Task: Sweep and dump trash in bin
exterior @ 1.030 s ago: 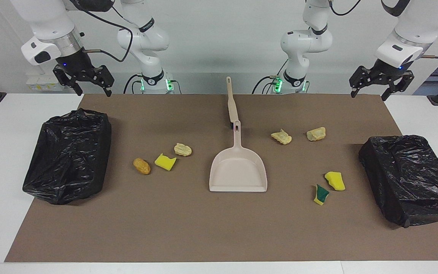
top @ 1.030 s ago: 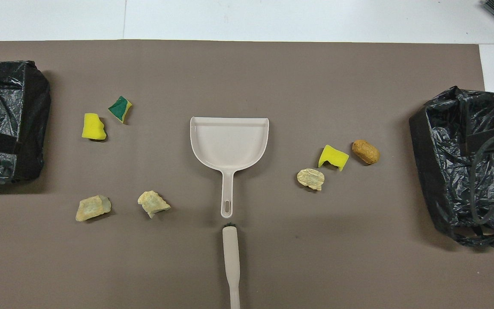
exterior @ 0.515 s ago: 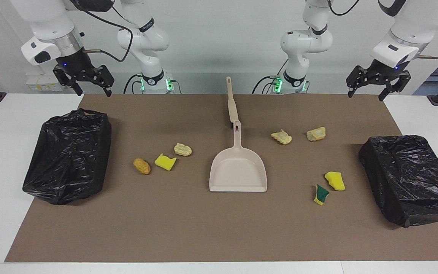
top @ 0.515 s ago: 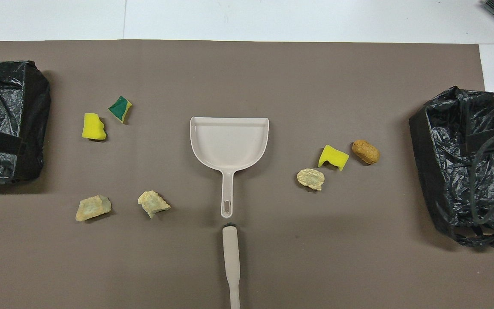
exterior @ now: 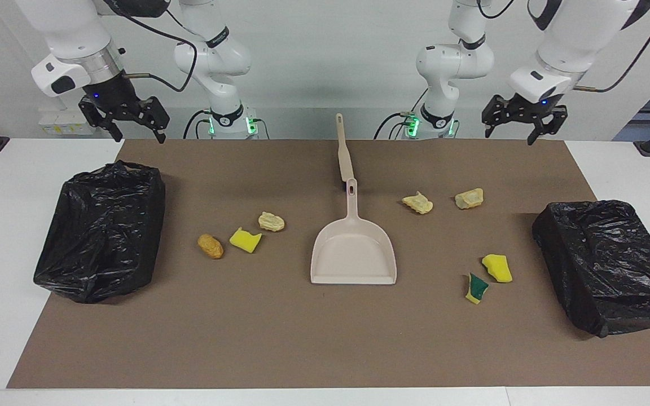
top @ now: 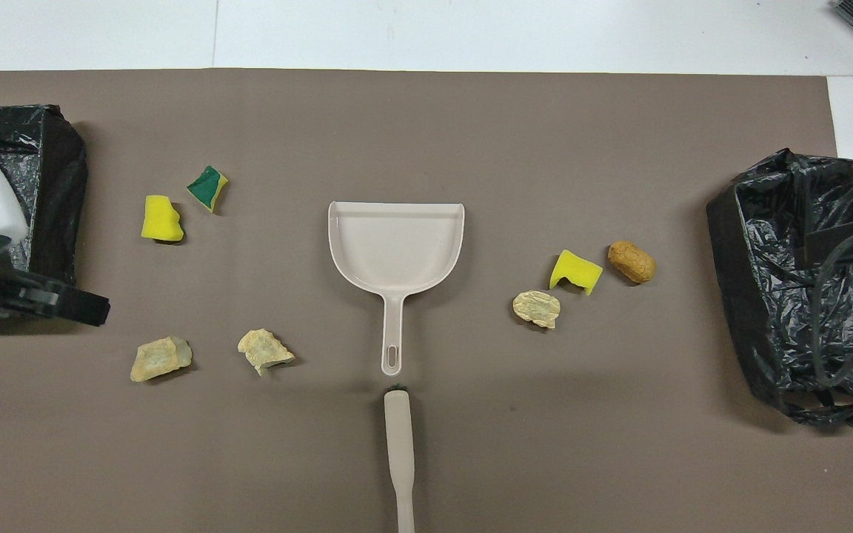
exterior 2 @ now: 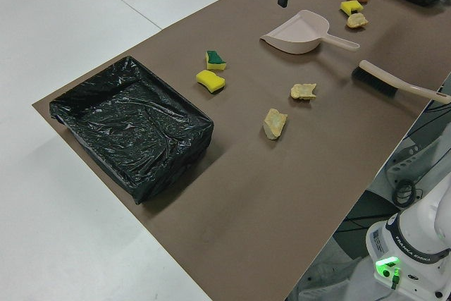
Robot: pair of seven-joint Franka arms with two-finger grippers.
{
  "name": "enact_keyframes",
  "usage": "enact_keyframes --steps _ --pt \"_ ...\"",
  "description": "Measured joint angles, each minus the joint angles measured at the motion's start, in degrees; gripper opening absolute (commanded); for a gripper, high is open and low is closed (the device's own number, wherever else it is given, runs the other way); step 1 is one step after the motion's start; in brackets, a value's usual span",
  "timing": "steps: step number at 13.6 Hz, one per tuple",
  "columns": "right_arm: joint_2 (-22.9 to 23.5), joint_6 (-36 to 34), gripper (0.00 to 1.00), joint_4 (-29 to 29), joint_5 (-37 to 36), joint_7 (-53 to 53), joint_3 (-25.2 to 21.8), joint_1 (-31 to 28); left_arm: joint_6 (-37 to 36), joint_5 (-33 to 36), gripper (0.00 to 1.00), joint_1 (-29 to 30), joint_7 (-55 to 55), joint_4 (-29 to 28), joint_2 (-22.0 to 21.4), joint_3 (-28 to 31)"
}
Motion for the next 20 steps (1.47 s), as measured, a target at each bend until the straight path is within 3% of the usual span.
enact_keyframes --steps 5,9,15,20 --pt "-0.36 -3.82 1.00 0.00 -0.04 0.00 -0.08 -0.80 5.32 -3.25 1.00 -14.15 -15.82 -16.77 -7.52 -0.64" --pt "-1.68 -3.48 1.00 -2.15 0.07 -0.07 0.79 0.03 12.42 -7.89 1.00 -23.76 -26.52 -25.48 -9.91 -0.73" --pt "1.86 1.02 1.00 -4.72 0.14 0.09 1.51 7.69 31.54 -8.37 1.00 -44.02 -45.91 -39.28 -8.76 -0.85" --pt "8.42 6.93 1.00 -4.79 0.21 12.89 1.67 17.60 41.25 -9.16 1.00 -52.23 -54.62 -43.41 -3.81 -0.77"
